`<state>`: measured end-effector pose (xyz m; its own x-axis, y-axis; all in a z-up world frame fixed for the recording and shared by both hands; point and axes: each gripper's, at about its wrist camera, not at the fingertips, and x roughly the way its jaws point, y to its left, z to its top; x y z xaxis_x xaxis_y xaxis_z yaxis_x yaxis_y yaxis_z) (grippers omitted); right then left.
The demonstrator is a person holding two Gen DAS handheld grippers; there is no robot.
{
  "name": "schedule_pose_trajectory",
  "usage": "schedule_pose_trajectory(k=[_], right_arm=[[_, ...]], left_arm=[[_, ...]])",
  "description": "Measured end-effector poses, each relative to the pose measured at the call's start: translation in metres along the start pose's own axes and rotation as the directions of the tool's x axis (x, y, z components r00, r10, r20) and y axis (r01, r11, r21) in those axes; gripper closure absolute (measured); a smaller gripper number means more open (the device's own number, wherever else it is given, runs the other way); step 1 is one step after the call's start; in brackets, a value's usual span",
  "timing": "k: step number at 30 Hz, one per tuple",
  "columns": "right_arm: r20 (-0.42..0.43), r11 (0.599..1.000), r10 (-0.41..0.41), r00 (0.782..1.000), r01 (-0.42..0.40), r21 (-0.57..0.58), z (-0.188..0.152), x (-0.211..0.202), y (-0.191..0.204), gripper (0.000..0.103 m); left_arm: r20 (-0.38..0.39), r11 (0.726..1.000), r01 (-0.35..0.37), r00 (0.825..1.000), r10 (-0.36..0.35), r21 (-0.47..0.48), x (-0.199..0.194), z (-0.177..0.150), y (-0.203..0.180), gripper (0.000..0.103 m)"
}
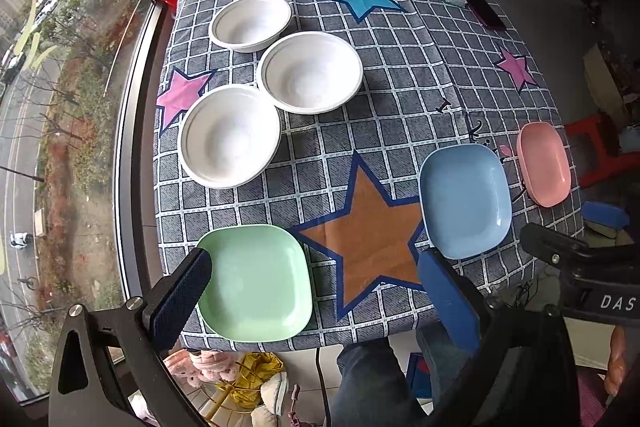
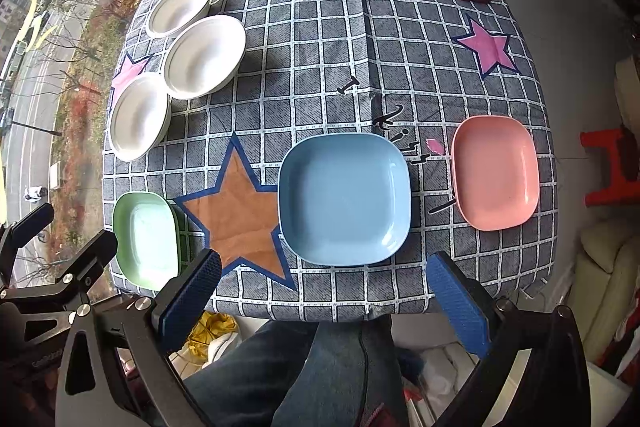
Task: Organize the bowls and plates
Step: 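Move the right gripper toward the blue square plate, then grasp the blue square plate rim with the right gripper and lift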
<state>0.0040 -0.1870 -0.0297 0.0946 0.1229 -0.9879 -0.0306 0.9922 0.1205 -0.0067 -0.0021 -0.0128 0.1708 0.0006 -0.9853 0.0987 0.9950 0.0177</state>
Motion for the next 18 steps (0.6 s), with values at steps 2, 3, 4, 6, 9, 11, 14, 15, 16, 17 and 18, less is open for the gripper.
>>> schedule_pose_trajectory(k=[2,3,4,6,9,11,14,15,16,17,18], right_arm=[[-0.023,1.0,0.005,1.0,-0.004,0.025,-0.006,0.006,-0.008,0.0],[-0.039,0.999,0.011,0.999,-0.01,0.037,-0.008,0.008,-0.012,0.0],[-0.049,0.999,0.021,0.999,-0.018,0.049,-0.01,0.01,-0.016,0.0],[-0.089,0.997,0.042,0.995,-0.035,0.073,-0.012,0.014,-0.024,0.0],[-0.129,0.996,0.039,0.991,-0.028,0.087,-0.012,0.024,-0.035,0.0],[-0.148,0.996,0.026,0.989,-0.014,0.087,-0.011,0.031,-0.043,0.0],[-0.175,0.996,0.01,0.984,0.006,0.089,-0.011,0.038,-0.054,0.0],[-0.175,0.996,0.008,0.984,0.007,0.089,-0.011,0.041,-0.059,0.0],[-0.181,0.996,0.01,0.983,0.007,0.091,-0.009,0.043,-0.063,0.0],[-0.184,0.996,0.011,0.983,0.006,0.091,-0.008,0.045,-0.067,0.0],[-0.187,0.996,0.01,0.982,0.007,0.09,-0.006,0.046,-0.07,0.0]], left_arm=[[-0.013,1.0,0.009,1.0,-0.009,0.016,0.006,-0.002,-0.007,0.0],[-0.021,1.0,0.011,1.0,-0.011,0.025,0.008,-0.003,-0.01,0.0],[-0.019,0.999,0.008,1.0,-0.007,0.034,0.01,-0.004,-0.014,0.0],[-0.037,0.999,0.016,0.999,-0.014,0.045,0.015,-0.004,-0.02,0.0],[-0.071,0.999,0.025,0.997,-0.022,0.046,0.022,-0.002,-0.028,0.0],[-0.096,0.999,0.025,0.995,-0.02,0.044,0.028,0.0,-0.034,0.0],[-0.117,0.998,0.015,0.993,-0.009,0.054,0.039,0.003,-0.047,0.0],[-0.126,0.998,0.015,0.992,-0.008,0.058,0.041,0.004,-0.052,0.0],[-0.132,0.998,0.015,0.991,-0.007,0.063,0.044,0.005,-0.057,0.0],[-0.138,0.998,0.018,0.99,-0.008,0.068,0.046,0.006,-0.062,0.0],[-0.145,0.997,0.02,0.989,-0.009,0.074,0.047,0.007,-0.067,0.0]])
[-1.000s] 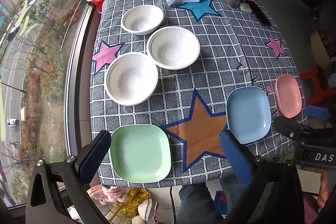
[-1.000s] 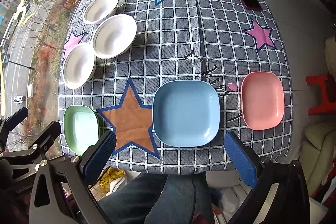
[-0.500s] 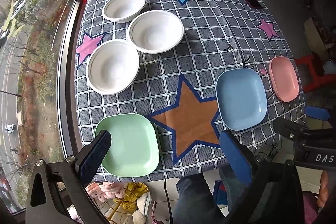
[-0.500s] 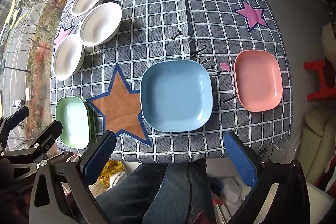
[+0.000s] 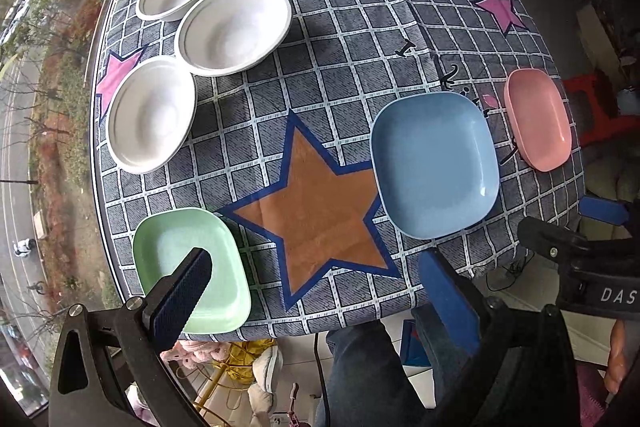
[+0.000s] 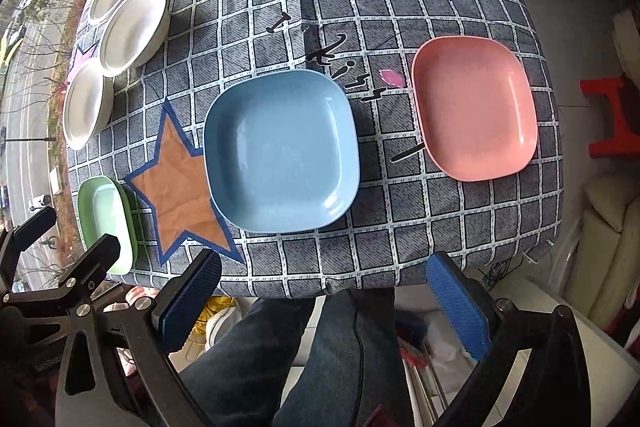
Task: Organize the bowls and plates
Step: 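Grasp the blue square plate rim with the right gripper and lift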
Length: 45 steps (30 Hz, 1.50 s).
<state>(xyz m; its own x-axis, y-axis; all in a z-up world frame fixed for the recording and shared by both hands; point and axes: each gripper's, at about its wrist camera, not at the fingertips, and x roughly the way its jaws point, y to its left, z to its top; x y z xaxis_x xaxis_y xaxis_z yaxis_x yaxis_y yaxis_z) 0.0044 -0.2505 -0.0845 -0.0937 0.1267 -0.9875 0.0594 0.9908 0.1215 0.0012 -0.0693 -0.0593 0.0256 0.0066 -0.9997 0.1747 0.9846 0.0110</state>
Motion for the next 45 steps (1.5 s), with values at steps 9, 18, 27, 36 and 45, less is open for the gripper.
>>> schedule_pose_trajectory(k=[9,18,27,36,45], right_arm=[[-0.031,0.999,0.042,0.999,-0.042,0.009,0.025,0.034,-0.018,0.0],[-0.092,0.993,0.096,0.991,-0.089,0.073,0.051,0.101,-0.027,0.0],[-0.053,1.0,0.02,0.998,-0.019,0.007,0.072,0.119,-0.026,0.0],[-0.025,0.998,-0.045,0.999,0.043,-0.049,0.07,0.12,-0.012,0.0],[-0.01,0.991,-0.006,1.0,0.005,-0.136,0.037,0.115,0.018,0.044]], left_arm=[[-0.051,1.0,-0.007,0.999,0.005,-0.024,0.034,0.019,-0.016,0.0],[-0.057,0.998,0.008,0.998,-0.012,-0.066,0.085,0.039,-0.017,0.0],[-0.05,0.982,-0.023,0.999,0.013,-0.187,0.121,0.04,-0.013,0.0],[-0.09,0.974,-0.021,0.996,0.001,-0.224,0.159,0.026,-0.004,0.001],[-0.063,0.994,0.054,0.996,-0.06,-0.094,0.15,0.04,-0.032,0.051]])
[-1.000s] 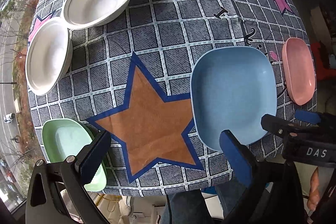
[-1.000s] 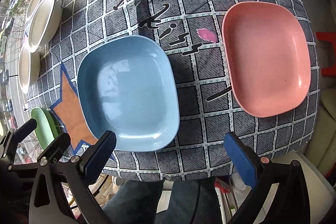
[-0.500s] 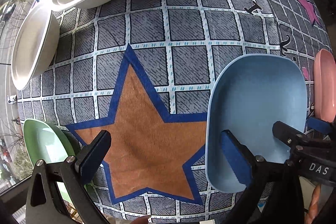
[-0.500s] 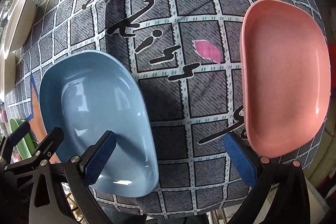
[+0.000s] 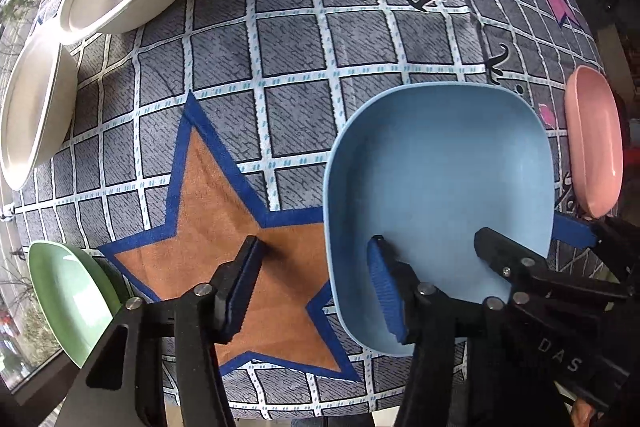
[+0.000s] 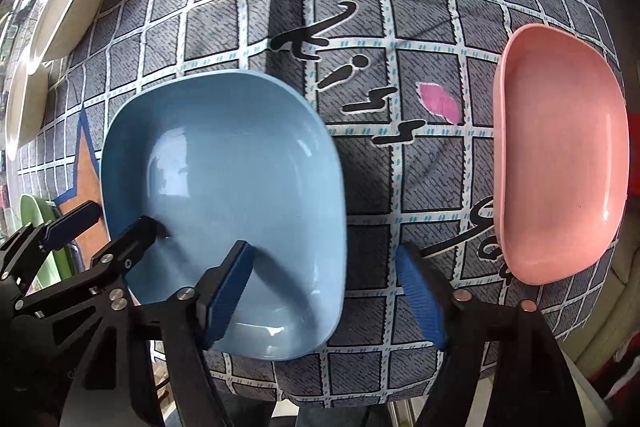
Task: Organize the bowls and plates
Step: 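Grasp the blue square plate rim with the right gripper and lift, then lower the blue plate onto the green plate and open the right gripper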
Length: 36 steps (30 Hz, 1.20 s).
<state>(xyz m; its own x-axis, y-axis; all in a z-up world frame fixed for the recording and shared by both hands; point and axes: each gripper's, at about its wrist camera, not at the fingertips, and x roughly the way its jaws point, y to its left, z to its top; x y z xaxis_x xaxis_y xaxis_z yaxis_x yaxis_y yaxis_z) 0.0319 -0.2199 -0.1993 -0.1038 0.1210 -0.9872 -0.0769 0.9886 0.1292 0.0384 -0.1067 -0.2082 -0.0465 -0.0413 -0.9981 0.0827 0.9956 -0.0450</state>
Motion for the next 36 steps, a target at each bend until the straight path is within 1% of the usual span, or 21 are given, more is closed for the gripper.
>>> schedule_pose_trajectory(k=[1,2,3,5,6,7,9,12,15,19,21,22,24,25,28,33,36], right_arm=[[0.0,1.0,0.007,1.0,-0.007,-0.018,-0.002,0.0,0.005,0.057],[-0.008,0.999,0.019,1.0,-0.019,-0.03,-0.004,0.001,0.01,0.062],[-0.018,0.999,0.02,1.0,-0.021,-0.029,-0.007,0.002,0.014,0.067],[-0.03,0.999,0.035,0.999,-0.035,-0.011,-0.012,0.004,0.018,0.069],[-0.044,0.998,0.056,0.997,-0.056,0.005,-0.013,0.008,0.018,0.074],[-0.059,0.997,0.078,0.995,-0.077,0.017,-0.017,0.009,0.019,0.077],[-0.074,0.995,0.096,0.993,-0.096,0.013,-0.029,0.007,0.021,0.077],[-0.08,0.995,0.09,0.993,-0.093,-0.036,-0.047,0.004,0.048,0.077],[-0.093,0.992,0.105,0.99,-0.111,-0.059,-0.057,0.005,0.076,0.077],[-0.109,0.986,0.104,0.989,-0.117,-0.116,-0.07,0.004,0.118,0.077],[-0.118,0.982,0.102,0.988,-0.119,-0.148,-0.071,0.005,0.145,0.077],[-0.12,0.979,0.103,0.987,-0.122,-0.164,-0.075,0.004,0.158,0.077],[-0.123,0.971,0.107,0.987,-0.131,-0.199,-0.081,0.004,0.188,0.077],[-0.125,0.967,0.113,0.986,-0.138,-0.215,-0.085,0.003,0.204,0.077],[-0.136,0.952,0.126,0.983,-0.158,-0.263,-0.099,0.003,0.251,0.077],[-0.17,0.928,0.137,0.976,-0.187,-0.323,-0.125,0.014,0.328,0.077],[-0.186,0.921,0.133,0.973,-0.191,-0.338,-0.144,0.025,0.364,0.077]], left_arm=[[0.0,1.0,0.012,1.0,-0.012,0.018,0.0,-0.001,-0.005,0.061],[-0.002,0.999,0.029,1.0,-0.029,0.035,-0.001,-0.002,-0.009,0.067],[-0.003,0.999,0.013,1.0,-0.013,0.042,-0.001,-0.003,-0.012,0.067],[-0.007,0.999,0.023,1.0,-0.023,0.033,0.001,-0.006,-0.008,0.067],[-0.014,0.999,0.021,1.0,-0.021,0.025,0.002,-0.008,-0.005,0.068],[-0.019,1.0,0.022,1.0,-0.022,0.016,0.002,-0.014,-0.001,0.069],[-0.01,1.0,0.022,1.0,-0.021,0.002,0.004,-0.026,0.012,0.07],[0.016,1.0,-0.011,1.0,0.011,-0.003,-0.004,-0.039,0.025,0.07],[0.036,0.999,-0.031,0.999,0.031,-0.02,-0.015,-0.046,0.046,0.07],[0.047,0.997,-0.039,0.998,0.042,-0.063,-0.052,-0.056,0.061,0.07],[0.055,0.995,-0.053,0.997,0.058,-0.09,-0.06,-0.06,0.078,0.07],[0.06,0.993,-0.057,0.996,0.064,-0.105,-0.063,-0.055,0.092,0.07],[0.068,0.988,-0.066,0.995,0.076,-0.141,-0.069,-0.061,0.114,0.07],[0.069,0.985,-0.067,0.994,0.079,-0.162,-0.072,-0.06,0.132,0.07],[0.07,0.972,-0.076,0.993,0.093,-0.223,-0.073,-0.064,0.168,0.07],[0.062,0.95,-0.123,0.987,0.147,-0.287,-0.07,-0.071,0.225,0.07],[0.045,0.939,-0.142,0.985,0.164,-0.313,-0.055,-0.082,0.228,0.07]])
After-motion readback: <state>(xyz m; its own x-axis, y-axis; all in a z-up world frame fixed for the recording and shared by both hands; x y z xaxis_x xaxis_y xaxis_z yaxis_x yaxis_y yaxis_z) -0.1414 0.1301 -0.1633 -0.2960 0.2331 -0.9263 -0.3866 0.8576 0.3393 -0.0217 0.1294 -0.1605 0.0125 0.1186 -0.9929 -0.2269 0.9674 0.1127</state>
